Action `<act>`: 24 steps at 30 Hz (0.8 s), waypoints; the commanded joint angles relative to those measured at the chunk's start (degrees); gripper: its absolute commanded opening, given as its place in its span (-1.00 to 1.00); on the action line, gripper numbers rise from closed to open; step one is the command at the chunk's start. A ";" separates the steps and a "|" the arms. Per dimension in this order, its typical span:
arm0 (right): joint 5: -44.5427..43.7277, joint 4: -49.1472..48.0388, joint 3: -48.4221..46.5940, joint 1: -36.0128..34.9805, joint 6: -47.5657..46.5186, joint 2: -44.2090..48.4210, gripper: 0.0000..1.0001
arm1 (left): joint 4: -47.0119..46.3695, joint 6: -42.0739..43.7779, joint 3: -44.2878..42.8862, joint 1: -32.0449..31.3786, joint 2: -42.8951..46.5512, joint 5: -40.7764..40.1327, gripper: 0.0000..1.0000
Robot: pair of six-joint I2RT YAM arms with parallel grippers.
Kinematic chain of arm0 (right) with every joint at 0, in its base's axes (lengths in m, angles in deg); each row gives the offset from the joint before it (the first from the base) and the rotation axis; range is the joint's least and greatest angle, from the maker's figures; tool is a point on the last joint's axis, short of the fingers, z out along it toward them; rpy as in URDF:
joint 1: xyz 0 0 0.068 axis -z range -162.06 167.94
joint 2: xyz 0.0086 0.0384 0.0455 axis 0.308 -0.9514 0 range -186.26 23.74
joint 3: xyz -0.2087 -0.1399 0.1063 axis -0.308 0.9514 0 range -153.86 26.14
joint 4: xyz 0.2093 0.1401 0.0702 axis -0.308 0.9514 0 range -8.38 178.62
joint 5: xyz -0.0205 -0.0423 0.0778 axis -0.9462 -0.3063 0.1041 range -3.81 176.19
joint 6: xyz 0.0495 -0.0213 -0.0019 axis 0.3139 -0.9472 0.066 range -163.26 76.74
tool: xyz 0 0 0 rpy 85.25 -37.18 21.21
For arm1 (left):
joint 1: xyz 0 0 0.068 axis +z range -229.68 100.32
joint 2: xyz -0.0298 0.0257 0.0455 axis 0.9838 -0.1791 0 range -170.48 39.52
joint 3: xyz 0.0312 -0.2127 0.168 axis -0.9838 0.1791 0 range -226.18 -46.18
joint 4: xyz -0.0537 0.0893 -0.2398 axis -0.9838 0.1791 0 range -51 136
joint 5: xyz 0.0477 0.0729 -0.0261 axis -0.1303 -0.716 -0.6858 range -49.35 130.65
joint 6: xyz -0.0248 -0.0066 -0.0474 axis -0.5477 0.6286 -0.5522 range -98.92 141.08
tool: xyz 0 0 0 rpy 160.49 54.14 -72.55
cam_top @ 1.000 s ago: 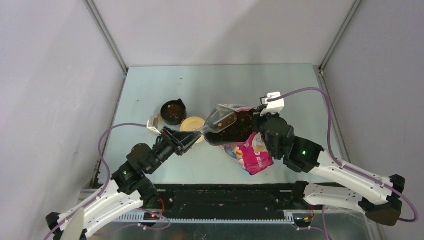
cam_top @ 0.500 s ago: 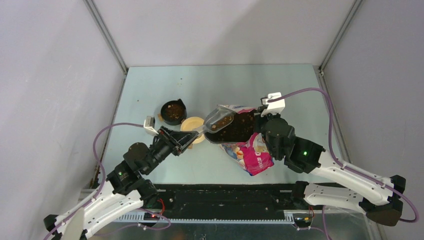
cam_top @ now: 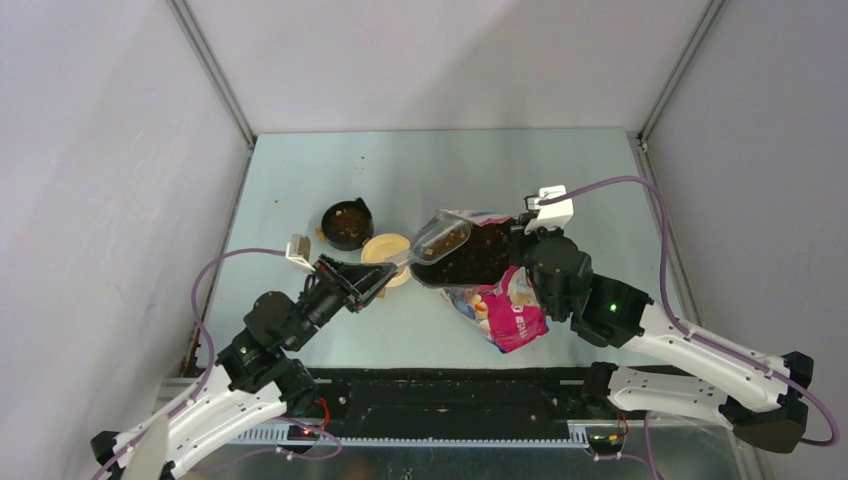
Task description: Serve the pet food
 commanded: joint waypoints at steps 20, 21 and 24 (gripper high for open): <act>-2.66 -15.65 -6.64 -1.05 2.73 6.37 -1.00 | -16.24 -0.44 0.94 0.53 3.60 -2.55 -1.00; -2.65 -15.57 -6.59 -1.00 2.76 6.41 -1.00 | -17.17 -0.52 1.17 0.47 3.71 -2.94 -1.00; -2.57 -15.04 -6.64 -1.09 3.07 6.68 -1.00 | -14.35 0.72 -0.30 0.54 4.44 -4.93 -1.00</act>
